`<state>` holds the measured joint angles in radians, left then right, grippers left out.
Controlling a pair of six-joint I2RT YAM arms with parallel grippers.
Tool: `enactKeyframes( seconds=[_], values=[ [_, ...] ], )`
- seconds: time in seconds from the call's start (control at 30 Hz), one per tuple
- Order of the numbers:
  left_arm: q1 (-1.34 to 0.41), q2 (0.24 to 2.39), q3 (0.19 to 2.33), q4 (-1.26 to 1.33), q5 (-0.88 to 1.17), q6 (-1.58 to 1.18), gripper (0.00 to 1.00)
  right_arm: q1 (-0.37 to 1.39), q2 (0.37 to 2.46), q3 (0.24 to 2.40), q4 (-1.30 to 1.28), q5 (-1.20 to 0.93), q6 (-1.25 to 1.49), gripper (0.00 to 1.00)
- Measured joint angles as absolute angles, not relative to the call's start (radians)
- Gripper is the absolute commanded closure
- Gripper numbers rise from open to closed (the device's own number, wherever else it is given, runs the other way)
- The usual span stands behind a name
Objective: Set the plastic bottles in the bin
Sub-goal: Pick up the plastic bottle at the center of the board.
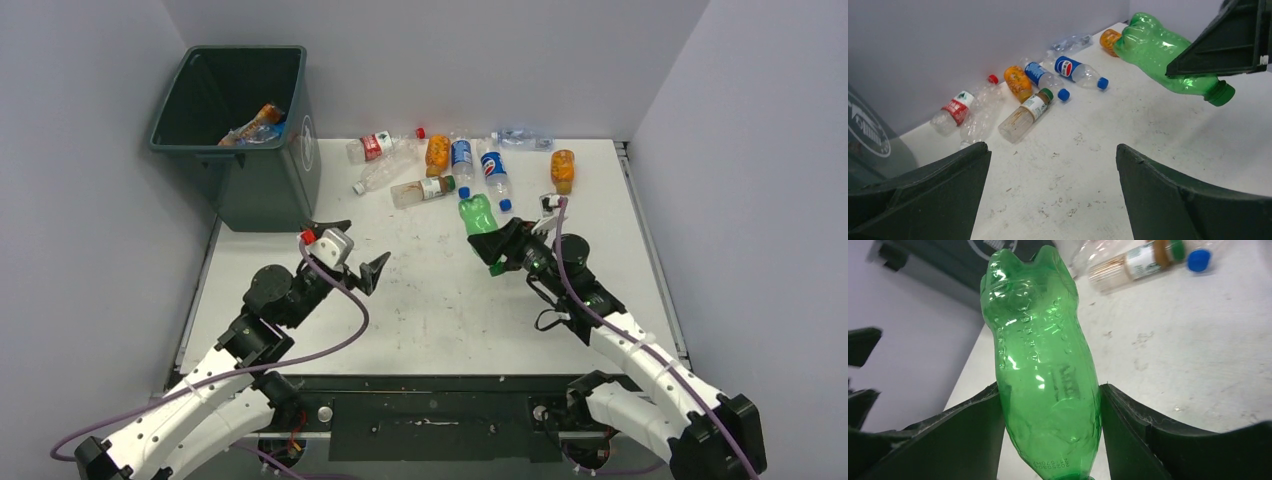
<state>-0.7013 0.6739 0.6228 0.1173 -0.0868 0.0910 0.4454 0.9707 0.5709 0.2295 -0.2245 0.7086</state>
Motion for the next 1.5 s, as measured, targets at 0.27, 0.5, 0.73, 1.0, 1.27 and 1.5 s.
enactKeyframes(
  seconds=[0.27, 0.5, 0.73, 1.0, 1.27, 1.5],
  values=[
    [-0.783, 0.636, 0.548, 0.19, 0.115, 0.257, 0.04, 0.514, 0.954, 0.702, -0.131, -0.477, 0.627, 0.95],
    [-1.034, 0.677, 0.56, 0.091, 0.1, 0.585, 0.04, 0.645, 0.959, 0.78, -0.394, -0.548, 0.499, 0.95],
    [-1.237, 0.811, 0.601, -0.028, -0.096, 0.904, 0.04, 0.657, 0.959, 0.828, -0.484, -0.588, 0.443, 0.95],
    [-1.249, 0.921, 0.619, -0.02, -0.178, 1.081, 0.01, 0.676, 0.958, 0.832, -0.51, -0.602, 0.43, 0.95],
    [-1.258, 1.0, 0.688, -0.003, -0.177, 1.131, 0.45, 0.726, 0.958, 0.843, -0.511, -0.615, 0.43, 0.95],
    [-1.259, 1.008, 0.691, -0.021, -0.168, 1.125, 0.67, 0.743, 0.96, 0.854, -0.528, -0.593, 0.433, 0.66]
  ],
)
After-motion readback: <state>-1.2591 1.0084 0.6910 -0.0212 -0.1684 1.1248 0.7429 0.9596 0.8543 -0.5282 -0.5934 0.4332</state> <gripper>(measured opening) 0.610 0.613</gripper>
